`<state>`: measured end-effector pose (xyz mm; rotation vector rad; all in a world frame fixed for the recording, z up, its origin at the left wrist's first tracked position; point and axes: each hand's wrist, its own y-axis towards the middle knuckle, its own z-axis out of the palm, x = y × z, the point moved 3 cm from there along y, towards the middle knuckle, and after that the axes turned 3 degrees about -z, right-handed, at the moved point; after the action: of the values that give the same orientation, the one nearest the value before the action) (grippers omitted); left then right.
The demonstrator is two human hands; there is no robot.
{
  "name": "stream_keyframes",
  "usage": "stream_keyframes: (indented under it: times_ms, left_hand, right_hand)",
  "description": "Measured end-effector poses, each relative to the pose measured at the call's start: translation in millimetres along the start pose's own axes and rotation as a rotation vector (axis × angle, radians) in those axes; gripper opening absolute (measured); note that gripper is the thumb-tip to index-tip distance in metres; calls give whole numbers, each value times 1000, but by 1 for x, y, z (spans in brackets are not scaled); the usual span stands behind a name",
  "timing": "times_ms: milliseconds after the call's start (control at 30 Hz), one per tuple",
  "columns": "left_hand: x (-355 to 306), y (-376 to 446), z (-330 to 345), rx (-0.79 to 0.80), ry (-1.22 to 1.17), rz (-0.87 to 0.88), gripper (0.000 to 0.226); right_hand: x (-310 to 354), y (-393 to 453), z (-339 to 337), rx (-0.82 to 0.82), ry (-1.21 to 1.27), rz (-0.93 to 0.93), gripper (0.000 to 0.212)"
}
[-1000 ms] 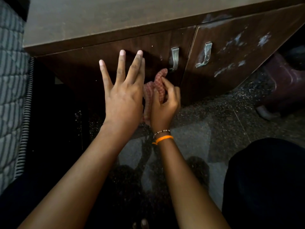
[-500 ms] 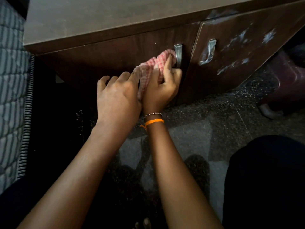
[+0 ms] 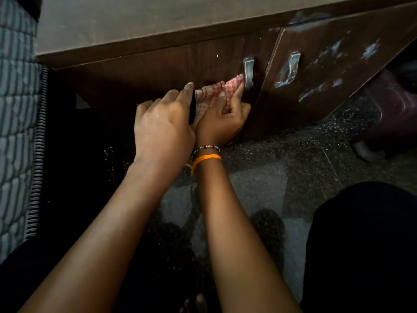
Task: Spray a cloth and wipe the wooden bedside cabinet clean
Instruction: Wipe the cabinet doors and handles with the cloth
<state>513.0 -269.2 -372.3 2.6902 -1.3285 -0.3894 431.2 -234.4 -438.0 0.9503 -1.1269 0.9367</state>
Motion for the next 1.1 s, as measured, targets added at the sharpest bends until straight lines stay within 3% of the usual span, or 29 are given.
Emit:
stream_keyframes:
  times_ms: [100,267,333,433,533,667,733,800,967,1100]
  left_hand:
    - [1,3,2,-19,11,18,64]
    - [0,3,12,22,17,24,59]
    - [-2,2,15,36,7,31,60]
    - [-5,1,18,49,0,47,60]
    - [-8,-1,19,44,-13,63,61]
    - [-8,3,19,71,-2,51,62]
    - [-8,3,19,82,-4,45,62]
    - [-7,1,21,97,-5,35,63]
    - [-2,-1,15,84,-2,20,64]
    - [-5,-1,7,72,-29,2,65]
  right_hand:
    - [0,2,-1,65,2,51,41]
    - [-21,17,-35,329,-203,-78,39]
    - [-24,27,-46,331,-188,-61,40]
    - [-12,36,-57,206,-169,-97,41]
    - [16,35,-56,124,-171,-310,44]
    - [34,34,-22,471,-407,-830,28]
    - [25,42,-19,506,-534,-904,27]
    - [21,46,-21,449,-489,-779,34]
    - [38,31,-12,141,-51,-230,34]
    - [24,43,-4,60,118,106,27]
